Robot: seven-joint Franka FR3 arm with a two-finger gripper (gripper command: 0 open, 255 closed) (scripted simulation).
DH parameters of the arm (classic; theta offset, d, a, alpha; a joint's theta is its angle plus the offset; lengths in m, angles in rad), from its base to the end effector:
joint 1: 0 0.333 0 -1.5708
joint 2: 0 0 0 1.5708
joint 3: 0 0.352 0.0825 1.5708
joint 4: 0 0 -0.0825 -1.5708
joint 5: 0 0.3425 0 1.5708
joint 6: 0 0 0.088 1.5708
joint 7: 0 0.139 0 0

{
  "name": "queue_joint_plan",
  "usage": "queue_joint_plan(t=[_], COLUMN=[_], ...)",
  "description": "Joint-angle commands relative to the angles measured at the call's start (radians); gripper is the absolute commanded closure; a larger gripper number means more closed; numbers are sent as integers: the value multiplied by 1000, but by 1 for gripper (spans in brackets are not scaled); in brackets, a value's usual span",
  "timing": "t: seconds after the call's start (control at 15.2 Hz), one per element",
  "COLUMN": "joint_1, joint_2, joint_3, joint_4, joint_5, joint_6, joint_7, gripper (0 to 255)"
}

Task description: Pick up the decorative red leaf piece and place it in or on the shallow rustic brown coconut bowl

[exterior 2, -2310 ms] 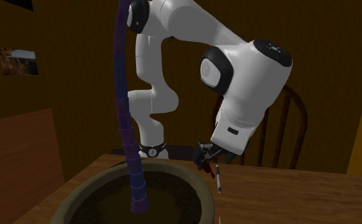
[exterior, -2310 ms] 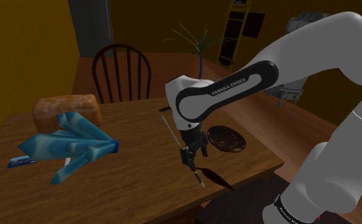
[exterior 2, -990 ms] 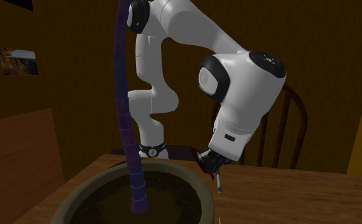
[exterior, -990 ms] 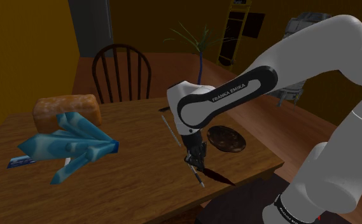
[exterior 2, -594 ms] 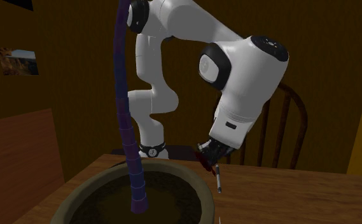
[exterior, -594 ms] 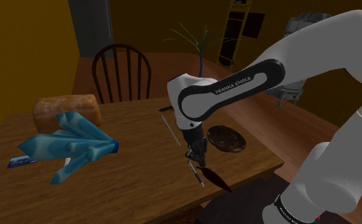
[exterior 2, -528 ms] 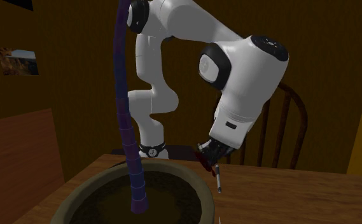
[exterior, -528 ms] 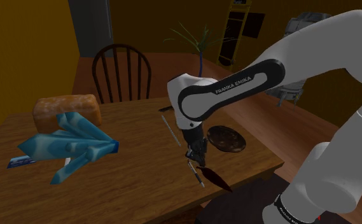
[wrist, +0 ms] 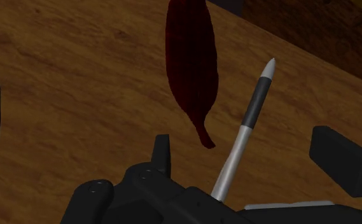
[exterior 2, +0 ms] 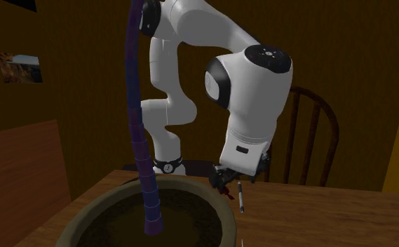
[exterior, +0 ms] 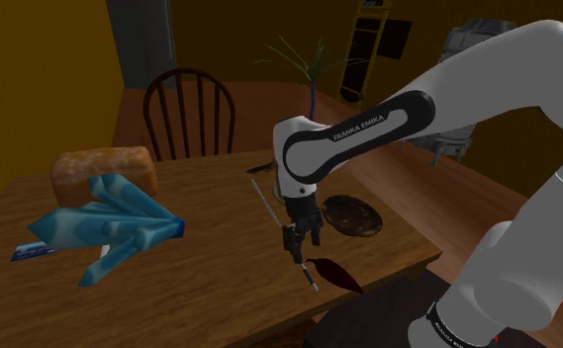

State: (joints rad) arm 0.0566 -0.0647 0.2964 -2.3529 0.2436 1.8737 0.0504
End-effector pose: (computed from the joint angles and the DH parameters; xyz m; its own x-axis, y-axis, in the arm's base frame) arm 0.3650 0.1622 0.3647 0.8884 0.1896 -0.4182 0.1422 -0.9796 -0.1421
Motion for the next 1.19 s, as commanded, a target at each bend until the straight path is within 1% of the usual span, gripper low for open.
queue_joint_plan(t=[0.0,0.13,0.66,0.73,1.12], joint_1=[3,5,5,5,4], joint_2=[3,7,7,7,6], joint_3=[3,5,5,5,4], joint_4=[-24,-41,-41,-41,-42], joint_5=[6,9,9,9,8], joint_6=[28,50,50,50,50], joint_7=[-4,-5,-5,-5,-7], gripper=[0,0,0,255,255])
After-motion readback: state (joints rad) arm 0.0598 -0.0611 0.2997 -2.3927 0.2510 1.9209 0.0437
